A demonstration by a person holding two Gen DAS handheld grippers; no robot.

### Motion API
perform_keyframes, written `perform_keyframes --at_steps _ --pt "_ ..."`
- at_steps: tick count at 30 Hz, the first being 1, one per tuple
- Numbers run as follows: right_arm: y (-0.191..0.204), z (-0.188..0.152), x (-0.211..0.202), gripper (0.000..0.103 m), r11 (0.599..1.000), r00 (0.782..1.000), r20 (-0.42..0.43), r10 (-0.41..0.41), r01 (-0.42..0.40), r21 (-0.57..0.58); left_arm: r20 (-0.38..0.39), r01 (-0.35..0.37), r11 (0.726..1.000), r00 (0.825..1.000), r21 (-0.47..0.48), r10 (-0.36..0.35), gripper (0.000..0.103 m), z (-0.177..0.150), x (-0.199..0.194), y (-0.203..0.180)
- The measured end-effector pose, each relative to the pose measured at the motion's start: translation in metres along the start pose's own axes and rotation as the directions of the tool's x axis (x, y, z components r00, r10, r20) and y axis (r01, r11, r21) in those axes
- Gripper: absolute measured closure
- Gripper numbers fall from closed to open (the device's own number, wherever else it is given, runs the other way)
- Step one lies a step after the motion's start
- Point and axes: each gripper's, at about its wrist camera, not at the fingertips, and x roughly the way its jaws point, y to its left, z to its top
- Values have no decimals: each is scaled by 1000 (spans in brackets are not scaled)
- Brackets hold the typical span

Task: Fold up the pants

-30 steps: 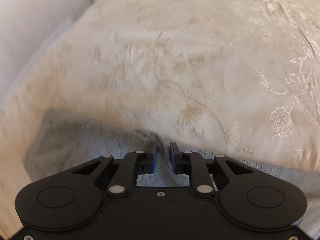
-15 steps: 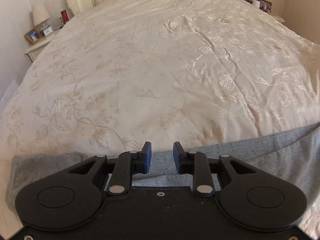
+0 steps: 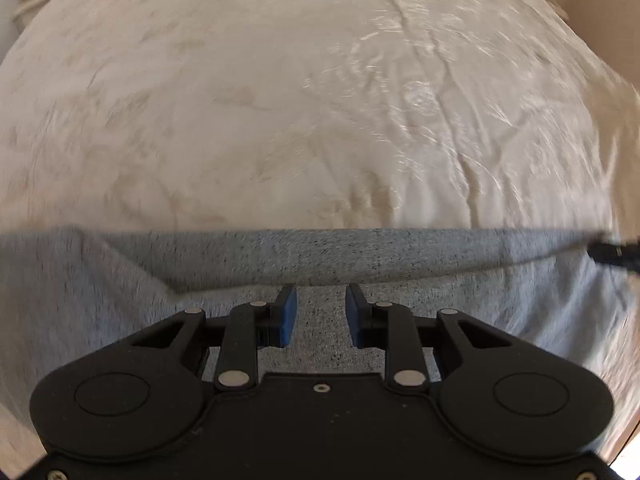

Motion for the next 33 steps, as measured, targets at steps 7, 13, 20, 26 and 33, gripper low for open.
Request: perform_keyframes --at_steps 7,13,20,26,33 --pt "72 -14 40 78 801 989 -141 -36 -56 -596 13 -37 912 999 409 35 64 -13 12 -25" --pt "99 -27 59 78 624 979 -205 3 -162 -764 -34 5 907 999 421 11 64 -12 28 -10" --pt "121 -31 92 73 472 969 -244 -48 -193 -860 -43 28 949 999 313 -15 64 -2 33 18" --pt "123 -40 111 69 395 943 -322 -87 -264 -880 11 -25 984 1000 178 24 64 -3 24 37" --pt "121 -43 86 100 404 970 -241 -41 -205 -891 72 -71 997 995 25 69 64 -10 8 61"
